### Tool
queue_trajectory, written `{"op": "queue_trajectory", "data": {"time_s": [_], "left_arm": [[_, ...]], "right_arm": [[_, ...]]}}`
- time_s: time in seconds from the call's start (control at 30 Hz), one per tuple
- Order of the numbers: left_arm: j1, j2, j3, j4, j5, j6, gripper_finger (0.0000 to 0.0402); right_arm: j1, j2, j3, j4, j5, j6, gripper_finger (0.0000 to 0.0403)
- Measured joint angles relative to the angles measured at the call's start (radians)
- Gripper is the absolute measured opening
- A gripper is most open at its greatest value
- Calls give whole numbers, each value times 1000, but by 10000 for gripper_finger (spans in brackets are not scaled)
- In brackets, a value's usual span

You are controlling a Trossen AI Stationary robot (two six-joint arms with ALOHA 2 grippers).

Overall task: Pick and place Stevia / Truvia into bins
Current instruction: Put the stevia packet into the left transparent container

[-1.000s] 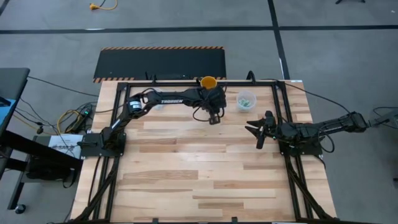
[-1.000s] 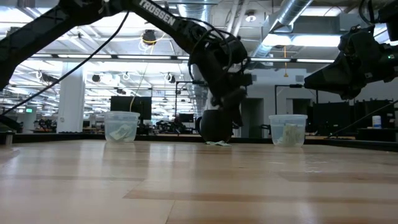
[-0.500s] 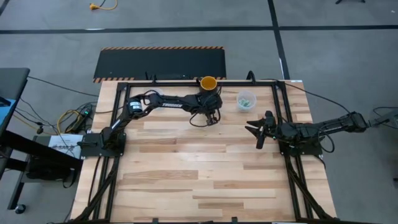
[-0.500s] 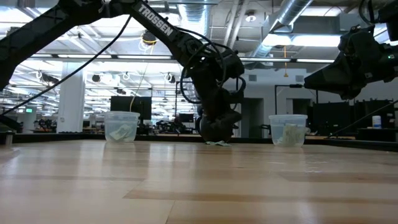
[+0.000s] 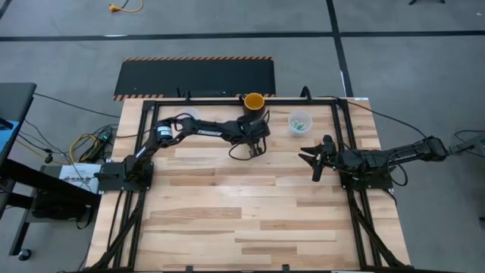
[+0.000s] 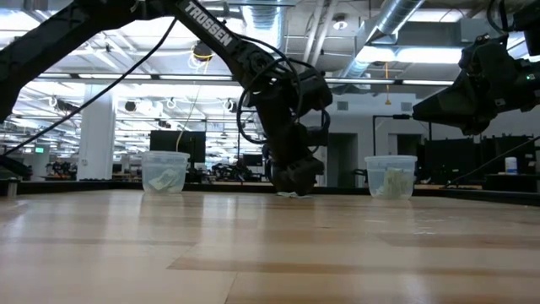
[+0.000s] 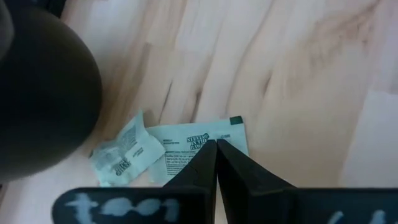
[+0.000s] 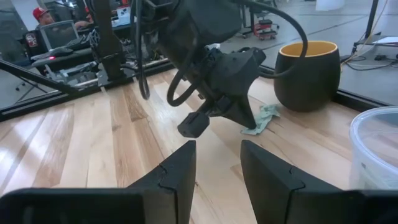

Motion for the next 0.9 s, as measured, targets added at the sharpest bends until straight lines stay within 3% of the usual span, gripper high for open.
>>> {"op": "queue_trajectory", "data": {"time_s": [0.53, 0.9], "left_arm": [[-101, -2, 2, -187, -17, -105, 0], [-184, -25, -27, -250, -123, -165, 0]], "right_arm": [[0, 0, 0, 0, 0, 0, 121], [0, 0, 0, 0, 0, 0, 121]]}}
